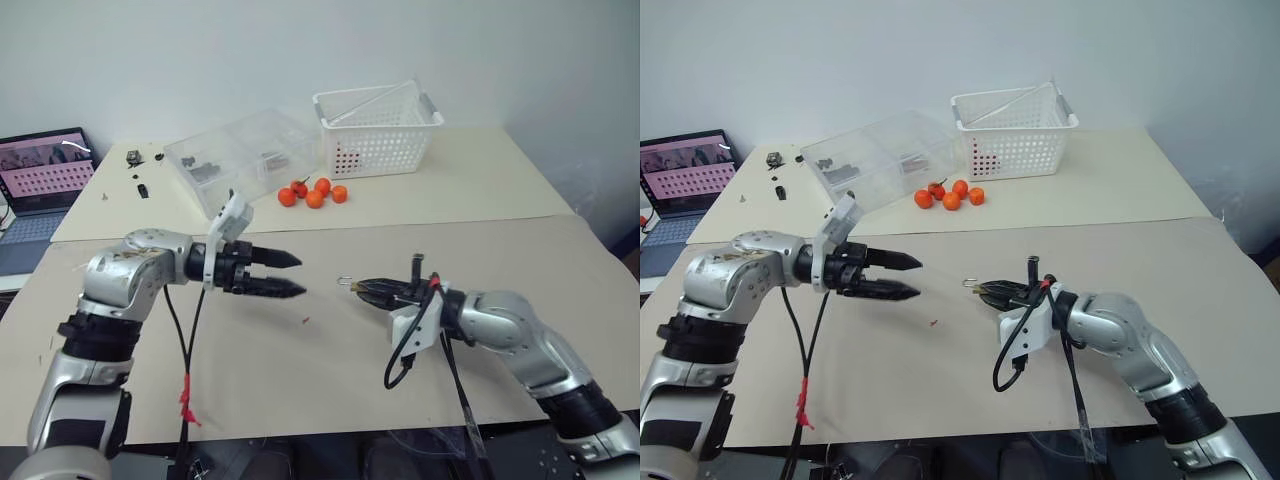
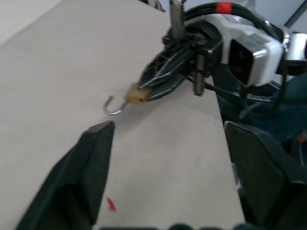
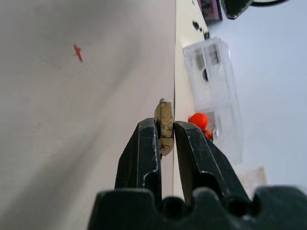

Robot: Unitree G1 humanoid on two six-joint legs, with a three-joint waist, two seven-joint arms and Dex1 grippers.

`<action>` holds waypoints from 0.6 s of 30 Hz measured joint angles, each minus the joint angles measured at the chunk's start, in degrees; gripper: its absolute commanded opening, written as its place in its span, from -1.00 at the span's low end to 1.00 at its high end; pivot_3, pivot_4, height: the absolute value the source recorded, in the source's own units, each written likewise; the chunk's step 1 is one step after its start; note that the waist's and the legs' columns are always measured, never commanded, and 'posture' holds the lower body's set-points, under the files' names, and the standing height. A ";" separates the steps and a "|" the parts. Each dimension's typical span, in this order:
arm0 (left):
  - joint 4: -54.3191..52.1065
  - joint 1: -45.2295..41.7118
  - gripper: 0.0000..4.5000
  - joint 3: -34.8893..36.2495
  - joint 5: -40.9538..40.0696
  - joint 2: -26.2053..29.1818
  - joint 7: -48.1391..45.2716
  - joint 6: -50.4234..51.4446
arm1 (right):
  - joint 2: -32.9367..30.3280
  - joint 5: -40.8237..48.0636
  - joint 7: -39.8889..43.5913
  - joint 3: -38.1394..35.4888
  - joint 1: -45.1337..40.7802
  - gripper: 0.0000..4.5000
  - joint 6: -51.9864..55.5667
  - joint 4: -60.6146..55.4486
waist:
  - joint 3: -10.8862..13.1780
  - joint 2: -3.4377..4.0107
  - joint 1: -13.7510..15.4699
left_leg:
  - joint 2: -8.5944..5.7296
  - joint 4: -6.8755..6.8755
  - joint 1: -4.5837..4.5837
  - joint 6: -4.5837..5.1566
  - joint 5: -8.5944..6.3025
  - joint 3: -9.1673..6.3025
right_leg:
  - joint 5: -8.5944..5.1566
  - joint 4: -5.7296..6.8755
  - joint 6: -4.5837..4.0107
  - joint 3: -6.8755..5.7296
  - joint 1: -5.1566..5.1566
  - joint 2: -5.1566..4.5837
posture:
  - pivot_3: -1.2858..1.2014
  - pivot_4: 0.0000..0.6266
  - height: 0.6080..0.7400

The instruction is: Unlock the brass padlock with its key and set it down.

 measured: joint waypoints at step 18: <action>-6.61 7.80 0.97 -2.23 8.81 9.44 3.36 -11.31 | 5.42 -30.25 -32.35 13.51 -17.69 -0.95 -16.49 32.18 | 0.12 -0.19 -1.05 | -0.03 -0.42 0.27 -0.59 0.22 0.31 | 0.05 -0.02 -0.35 0.25 0.00 0.01 | 0.03 -0.52 1.00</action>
